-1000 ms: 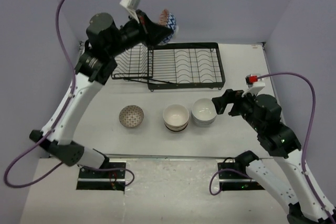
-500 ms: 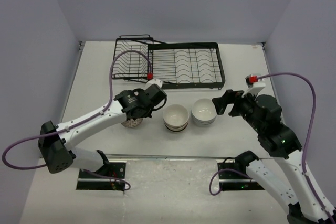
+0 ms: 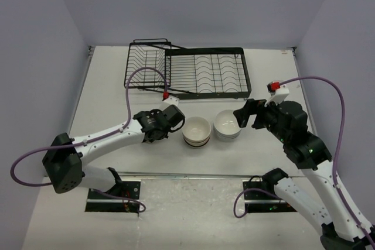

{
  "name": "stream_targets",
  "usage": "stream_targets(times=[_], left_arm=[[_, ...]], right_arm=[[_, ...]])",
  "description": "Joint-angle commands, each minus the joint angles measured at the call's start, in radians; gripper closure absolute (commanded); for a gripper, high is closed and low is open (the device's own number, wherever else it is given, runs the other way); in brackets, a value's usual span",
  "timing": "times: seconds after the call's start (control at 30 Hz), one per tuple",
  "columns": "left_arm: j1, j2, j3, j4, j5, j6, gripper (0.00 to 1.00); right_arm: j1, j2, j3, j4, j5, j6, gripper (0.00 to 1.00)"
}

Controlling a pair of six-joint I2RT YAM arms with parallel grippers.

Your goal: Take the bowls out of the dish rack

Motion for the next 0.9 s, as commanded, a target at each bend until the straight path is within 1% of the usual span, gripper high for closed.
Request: stream_targets(times=[0.0,0.1,0.3,0.6,0.63,0.67,0.7,0.77,0.87], left_arm=[[0.001,0.013,-0.024,0.125,-0.074,-0.011,1.0],[0.005,0.038,-0.054,0.157,-0.086,-0.023,1.0],[0.005,0.082,-0.087,0.154,-0.16,-0.051,1.0],[0.007,0.071,-0.117,0.194,-0.169,-0.062,1.0],[0.007,0.068,-0.117,0.197,-0.168,-0.063,0.95],[0.007,0.061,-0.12,0.197,-0.166,-0.063,0.86],[0.007,0.058,-0.122,0.199,-0.165,-0.065,0.8],[0.007,0.045,-0.125,0.202,-0.16,-0.065,0.76],[0.007,0.03,-0.124,0.197,-0.154,-0.066,0.76]], right_arm=[[0.004,-0.001,-0.002,0.013,-0.016,-0.021,0.01],[0.006,-0.004,-0.004,0.013,-0.025,-0.022,0.01],[0.006,0.001,-0.011,0.022,-0.03,-0.025,0.01],[0.006,0.016,-0.016,0.029,-0.068,-0.028,0.01],[0.006,0.016,-0.018,0.028,-0.068,-0.028,0.01],[0.004,0.016,-0.018,0.029,-0.069,-0.028,0.01],[0.006,0.018,-0.018,0.029,-0.069,-0.028,0.01],[0.006,0.018,-0.019,0.031,-0.071,-0.03,0.01],[0.006,0.021,-0.018,0.031,-0.074,-0.03,0.01]])
